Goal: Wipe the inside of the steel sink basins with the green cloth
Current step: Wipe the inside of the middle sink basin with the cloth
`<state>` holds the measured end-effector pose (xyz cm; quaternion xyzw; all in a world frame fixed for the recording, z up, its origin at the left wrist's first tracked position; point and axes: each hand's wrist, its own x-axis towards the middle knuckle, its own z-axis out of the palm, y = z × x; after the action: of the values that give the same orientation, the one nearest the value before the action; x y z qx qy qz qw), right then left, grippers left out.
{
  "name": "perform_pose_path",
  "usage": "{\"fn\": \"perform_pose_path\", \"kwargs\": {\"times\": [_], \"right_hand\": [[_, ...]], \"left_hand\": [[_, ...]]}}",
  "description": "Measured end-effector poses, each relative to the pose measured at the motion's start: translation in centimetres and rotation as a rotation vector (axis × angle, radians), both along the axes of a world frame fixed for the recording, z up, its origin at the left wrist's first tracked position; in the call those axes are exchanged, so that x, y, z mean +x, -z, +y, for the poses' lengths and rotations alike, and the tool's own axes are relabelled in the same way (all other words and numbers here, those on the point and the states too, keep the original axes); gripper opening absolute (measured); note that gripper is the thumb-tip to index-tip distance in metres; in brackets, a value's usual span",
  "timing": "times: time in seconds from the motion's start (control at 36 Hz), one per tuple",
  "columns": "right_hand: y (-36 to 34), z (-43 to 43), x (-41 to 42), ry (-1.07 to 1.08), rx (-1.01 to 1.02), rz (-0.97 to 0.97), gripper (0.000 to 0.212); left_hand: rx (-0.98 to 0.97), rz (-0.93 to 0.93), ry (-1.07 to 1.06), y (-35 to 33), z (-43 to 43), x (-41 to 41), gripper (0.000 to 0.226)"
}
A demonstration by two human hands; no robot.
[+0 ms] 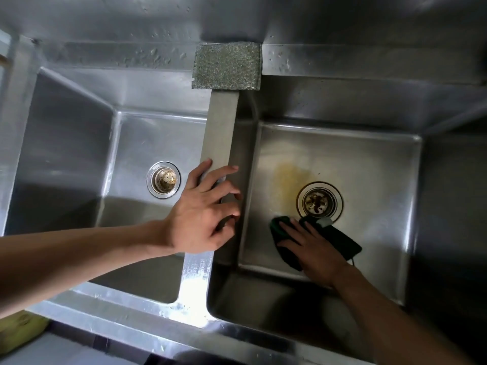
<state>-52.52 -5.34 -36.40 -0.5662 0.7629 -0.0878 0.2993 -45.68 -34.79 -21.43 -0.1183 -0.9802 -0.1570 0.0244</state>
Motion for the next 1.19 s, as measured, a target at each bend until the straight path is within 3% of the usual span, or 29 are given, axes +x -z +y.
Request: {"fn": "perform_pose_path", "kwargs": {"times": [0.14, 0.28, 0.53, 0.69, 0.78, 0.89, 1.19], "right_hand": [[0.6, -4.5, 1.8, -0.158, -0.046, -0.040, 0.057], [1.5, -2.6, 2.6, -0.366, -0.062, -0.084, 0.066], [0.2, 0.0, -0.3, 0.000, -0.017, 0.000, 0.079], [0.4, -3.8, 2.1, -0.084, -0.068, -0.042, 0.066], [0.9, -2.9, 3.2, -0.203, -0.042, -0.064, 0.076], [1.2, -0.8, 2.5, -0.192, -0.011, -0.055, 0.083], [0.3, -6.8, -2.2, 0.300, -0.008, -0.040, 0.070]], "left_hand": [[-0.010, -0.008, -0.001, 0.1, 0.0, 0.0, 0.008], [-0.014, -0.003, -0.004, 0.1, 0.0, 0.1, 0.009], [-0.001, -0.006, -0.005, 0.1, 0.0, 0.1, 0.008], [-0.009, -0.006, -0.003, 0.1, 0.0, 0.1, 0.008], [0.000, -0.006, -0.001, 0.2, 0.0, 0.1, 0.010], [-0.002, -0.007, -0.001, 0.2, 0.0, 0.1, 0.009], [-0.010, -0.019, 0.001, 0.2, 0.0, 0.0, 0.008]]}}
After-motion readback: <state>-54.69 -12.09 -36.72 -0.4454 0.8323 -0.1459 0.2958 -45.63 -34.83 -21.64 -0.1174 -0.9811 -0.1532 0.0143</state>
